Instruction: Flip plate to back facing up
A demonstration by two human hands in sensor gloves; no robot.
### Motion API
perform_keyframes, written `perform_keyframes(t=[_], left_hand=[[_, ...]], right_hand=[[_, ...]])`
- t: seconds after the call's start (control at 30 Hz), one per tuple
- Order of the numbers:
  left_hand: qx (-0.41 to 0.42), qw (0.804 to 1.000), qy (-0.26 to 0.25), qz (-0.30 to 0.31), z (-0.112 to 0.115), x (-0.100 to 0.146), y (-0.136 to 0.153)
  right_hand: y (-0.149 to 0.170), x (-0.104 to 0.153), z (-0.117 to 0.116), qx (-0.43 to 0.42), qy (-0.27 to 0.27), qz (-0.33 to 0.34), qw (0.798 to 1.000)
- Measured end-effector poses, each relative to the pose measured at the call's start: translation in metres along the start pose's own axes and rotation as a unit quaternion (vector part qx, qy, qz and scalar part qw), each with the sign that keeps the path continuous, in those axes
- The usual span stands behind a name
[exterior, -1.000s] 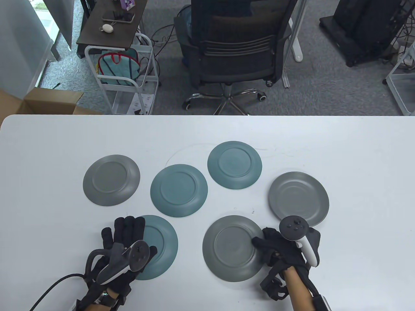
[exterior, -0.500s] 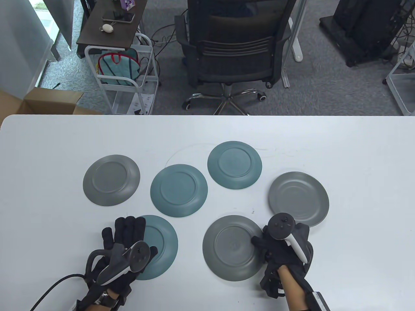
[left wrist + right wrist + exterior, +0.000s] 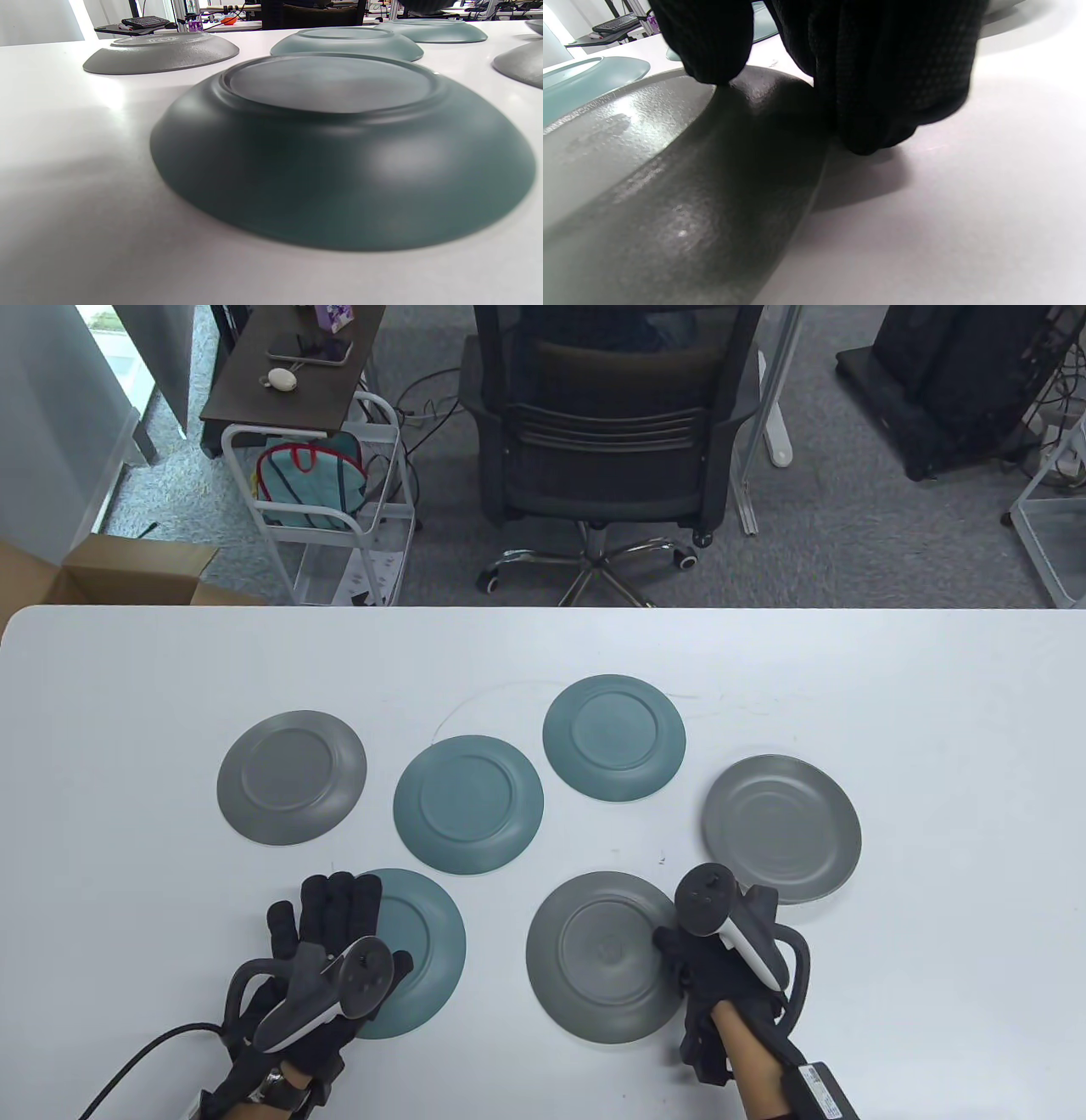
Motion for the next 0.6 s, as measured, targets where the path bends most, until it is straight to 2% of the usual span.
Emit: perform_keyframes(t=[0.6], left_hand=[[-0.001, 1.0, 0.002, 0.0, -0.0004, -0.0002, -0.0007]], right_hand=[[0.0014, 0.0014, 0.0041, 0.017, 0.008, -0.004, 1.0]])
Point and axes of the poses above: the tracker on the back of each hand, its own y axis roughly to the little-finger side, its own x axis roughly from the fingertips to the wrist, z = x × y, the point moved 3 cm from there along -x, roughly from the wrist to the fingertips, and after that the axes turned 13 degrees about -y, right-handed, at the moved point
